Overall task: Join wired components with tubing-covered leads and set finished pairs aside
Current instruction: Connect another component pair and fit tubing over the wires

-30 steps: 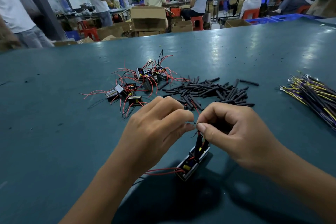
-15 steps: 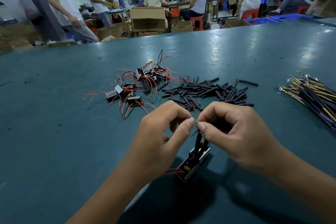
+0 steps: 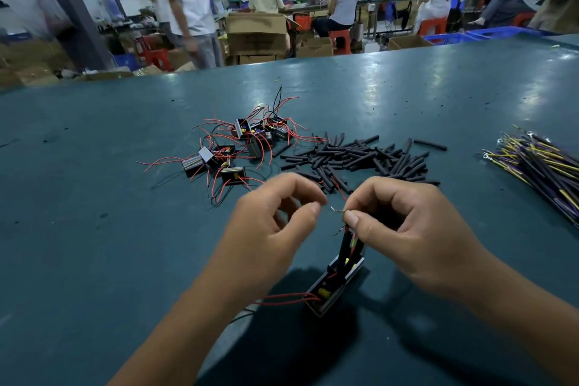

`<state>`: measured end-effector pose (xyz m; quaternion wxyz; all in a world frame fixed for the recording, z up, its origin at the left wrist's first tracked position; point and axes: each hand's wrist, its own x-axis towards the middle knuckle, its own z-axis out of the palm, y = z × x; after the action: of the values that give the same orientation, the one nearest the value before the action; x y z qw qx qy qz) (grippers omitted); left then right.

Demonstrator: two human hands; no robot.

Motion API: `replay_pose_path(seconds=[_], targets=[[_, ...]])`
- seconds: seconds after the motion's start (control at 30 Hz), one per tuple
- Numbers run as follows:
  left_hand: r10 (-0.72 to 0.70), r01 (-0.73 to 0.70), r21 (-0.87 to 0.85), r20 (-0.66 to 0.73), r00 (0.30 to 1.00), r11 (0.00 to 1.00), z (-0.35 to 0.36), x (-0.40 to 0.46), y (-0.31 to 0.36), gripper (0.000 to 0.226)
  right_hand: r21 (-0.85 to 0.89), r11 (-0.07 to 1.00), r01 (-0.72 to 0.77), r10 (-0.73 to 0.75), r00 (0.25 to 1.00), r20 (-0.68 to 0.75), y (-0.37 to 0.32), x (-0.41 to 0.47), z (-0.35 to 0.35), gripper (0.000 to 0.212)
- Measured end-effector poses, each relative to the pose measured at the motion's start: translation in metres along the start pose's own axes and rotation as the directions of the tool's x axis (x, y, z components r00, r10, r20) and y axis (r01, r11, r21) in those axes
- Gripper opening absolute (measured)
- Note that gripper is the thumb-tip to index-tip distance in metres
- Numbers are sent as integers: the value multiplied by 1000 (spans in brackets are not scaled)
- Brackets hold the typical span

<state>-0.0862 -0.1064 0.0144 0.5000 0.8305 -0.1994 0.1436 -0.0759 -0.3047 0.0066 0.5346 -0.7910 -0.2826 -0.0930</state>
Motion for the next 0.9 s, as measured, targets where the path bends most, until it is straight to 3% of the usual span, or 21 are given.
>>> replay_pose_path(seconds=[0.03, 0.1, 0.23, 0.7, 0.8, 0.9], targets=[[158, -153, 163, -19, 987, 975, -5, 2, -1, 11, -2, 1000, -2, 2, 1000, 0, 0, 0, 0, 5], [361, -341, 318, -4, 933, 885, -11, 3, -3, 11, 4, 1000, -4, 4, 1000, 5, -1, 0, 0, 5], [460, -431, 347, -3, 888, 833, -13, 5, -8, 9, 10, 1000, -5, 5, 1000, 19, -3, 0, 0, 6], [549, -510, 443, 47, 835, 737, -15, 5, -9, 19, 8, 1000, 15, -15, 999, 31, -3, 0, 4, 7], [468, -454, 355, 52, 882, 817, -13, 4, -5, 14, 7, 1000, 13, -13, 999, 34, -3, -1, 3, 8], [290, -303, 161, 98, 952, 940, -14, 2, -2, 9, 6, 1000, 11, -11, 999, 33, -4, -1, 2, 14]])
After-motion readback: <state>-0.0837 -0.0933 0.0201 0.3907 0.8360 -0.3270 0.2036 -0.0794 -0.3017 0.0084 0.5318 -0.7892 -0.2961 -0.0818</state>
